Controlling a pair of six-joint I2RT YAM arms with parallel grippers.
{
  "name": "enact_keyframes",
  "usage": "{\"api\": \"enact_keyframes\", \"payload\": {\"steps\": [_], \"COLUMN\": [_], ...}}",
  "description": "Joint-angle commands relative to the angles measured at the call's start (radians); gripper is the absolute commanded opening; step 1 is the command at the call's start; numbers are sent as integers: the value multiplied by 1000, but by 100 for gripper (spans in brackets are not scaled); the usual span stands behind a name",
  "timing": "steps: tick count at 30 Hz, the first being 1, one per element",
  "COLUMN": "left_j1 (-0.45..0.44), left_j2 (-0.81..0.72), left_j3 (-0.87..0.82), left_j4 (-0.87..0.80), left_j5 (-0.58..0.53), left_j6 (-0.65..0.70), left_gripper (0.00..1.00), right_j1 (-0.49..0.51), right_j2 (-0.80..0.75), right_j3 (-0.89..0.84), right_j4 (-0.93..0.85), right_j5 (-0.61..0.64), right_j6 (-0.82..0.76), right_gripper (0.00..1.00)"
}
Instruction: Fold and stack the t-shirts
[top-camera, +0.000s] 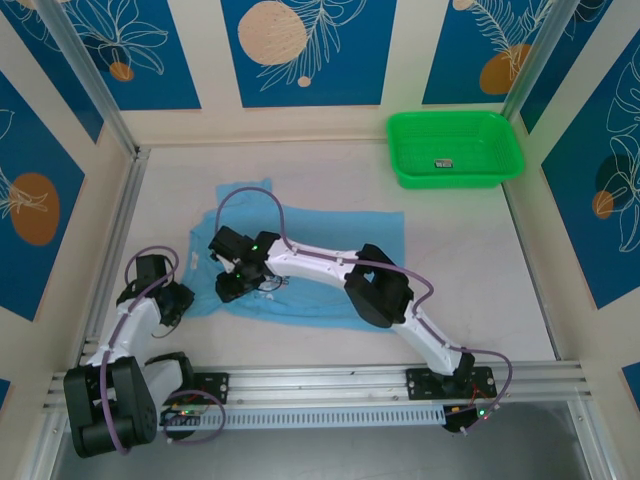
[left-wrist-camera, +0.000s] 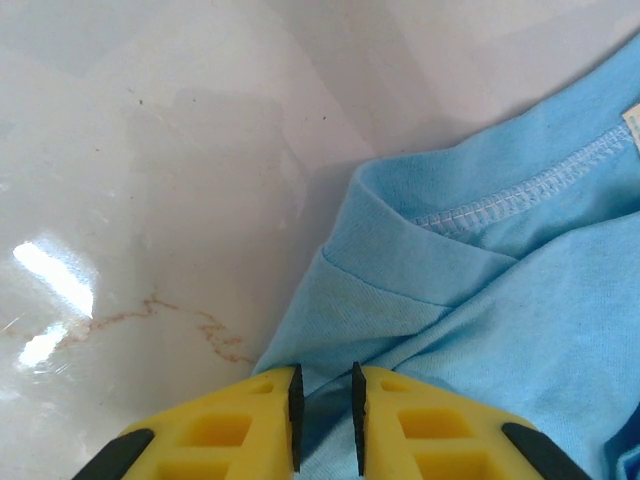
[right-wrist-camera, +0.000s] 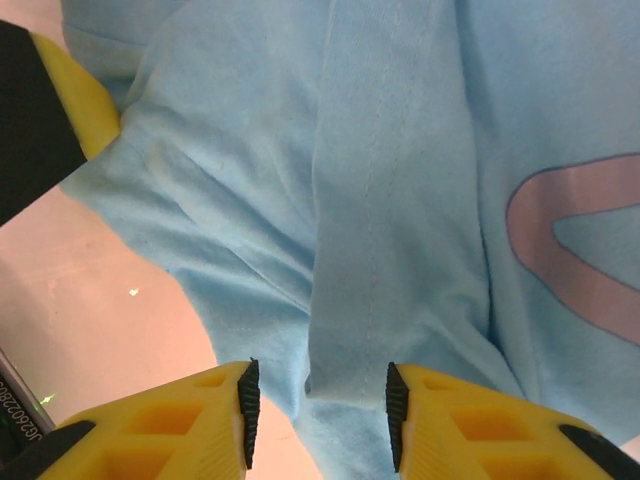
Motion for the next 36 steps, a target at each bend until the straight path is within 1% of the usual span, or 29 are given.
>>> {"api": "enact_keyframes", "payload": {"steps": [1,11,16,18,19,20,22,24,27,29,36], "left_j1": [13,14,13,14,14,14,14,14,14,14,14], "left_j2": [-10,-18,-21,-22,-21,-23,-25,-26,-27,-27,-30], "left_j3": [-13,-15,-16,-16,-16,-16,-18,-18,-18,-19,-19], "left_j4": [7,7,7,5,6,7,8,10,9,9,8], "left_j5": [3,-1,-4,-4,-4,-4,-3,-3,-1,-1,-6], "left_j6": [12,12,11,11,11,11,11,11,11,11,10], "left_gripper": [22,23,23,23,23,23,24,25,25,25,25], "right_j1": [9,7,9,10,10,11,11,18,20,20,16], "right_j2": [28,99,110,112,113,111,106,104,109,114,112], "right_j3": [48,151,168,168,166,166,159,159,164,171,181], "right_j4": [-58,-128,-134,-138,-139,-142,-144,-145,-149,-156,-168], "right_j5": [17,19,5,5,5,8,12,22,35,42,44], "right_j6": [-18,-15,-17,-17,-17,-16,-15,-17,-20,-18,-13], "right_gripper": [41,37,26,23,23,26,36,38,38,34,13]}}
